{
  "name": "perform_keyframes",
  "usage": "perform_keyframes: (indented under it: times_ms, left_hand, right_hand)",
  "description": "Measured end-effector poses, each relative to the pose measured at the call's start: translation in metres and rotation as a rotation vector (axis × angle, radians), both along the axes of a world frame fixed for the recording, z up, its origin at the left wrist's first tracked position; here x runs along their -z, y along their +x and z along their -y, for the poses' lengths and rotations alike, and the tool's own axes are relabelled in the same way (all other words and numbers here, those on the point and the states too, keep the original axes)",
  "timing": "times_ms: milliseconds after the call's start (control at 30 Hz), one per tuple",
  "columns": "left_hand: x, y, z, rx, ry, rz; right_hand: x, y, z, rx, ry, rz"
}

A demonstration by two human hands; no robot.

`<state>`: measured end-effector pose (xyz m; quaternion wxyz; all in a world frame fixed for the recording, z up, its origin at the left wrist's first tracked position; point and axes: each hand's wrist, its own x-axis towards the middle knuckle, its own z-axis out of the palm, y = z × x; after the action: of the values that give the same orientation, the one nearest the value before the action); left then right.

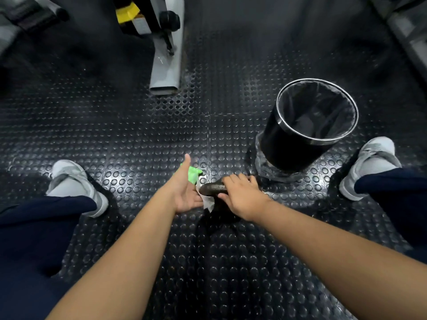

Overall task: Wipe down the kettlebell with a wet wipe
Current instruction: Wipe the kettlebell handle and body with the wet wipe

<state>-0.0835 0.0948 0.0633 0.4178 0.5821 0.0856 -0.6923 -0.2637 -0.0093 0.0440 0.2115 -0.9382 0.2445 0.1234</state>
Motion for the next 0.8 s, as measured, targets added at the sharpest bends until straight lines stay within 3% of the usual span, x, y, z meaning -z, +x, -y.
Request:
perform_keyframes:
  times_ms: [133, 367, 533, 800]
  left_hand:
    - [0.0, 0.004, -0.001, -0.038, 0.007, -0.025]
    - [0.027, -0.045, -0.003, -0.316, -0.016, 0.078]
    - [0.005, -0.022, -0.006, -0.311, -0.083, -0.026]
    - [0.013, -0.052, -0.002, -0.382, -0.025, 0.064]
  right_hand:
    - [0.0, 0.002, -0.002, 0.012, 0.004, -0.003]
    - [-0.003, 0.002, -0.002, 0.013, 0.017, 0.005]
    - [-0.001, -0.001, 0.0, 0.025, 0.035, 0.012]
    - [-0.003, 0.0, 0.002, 0.015, 0.056, 0.015]
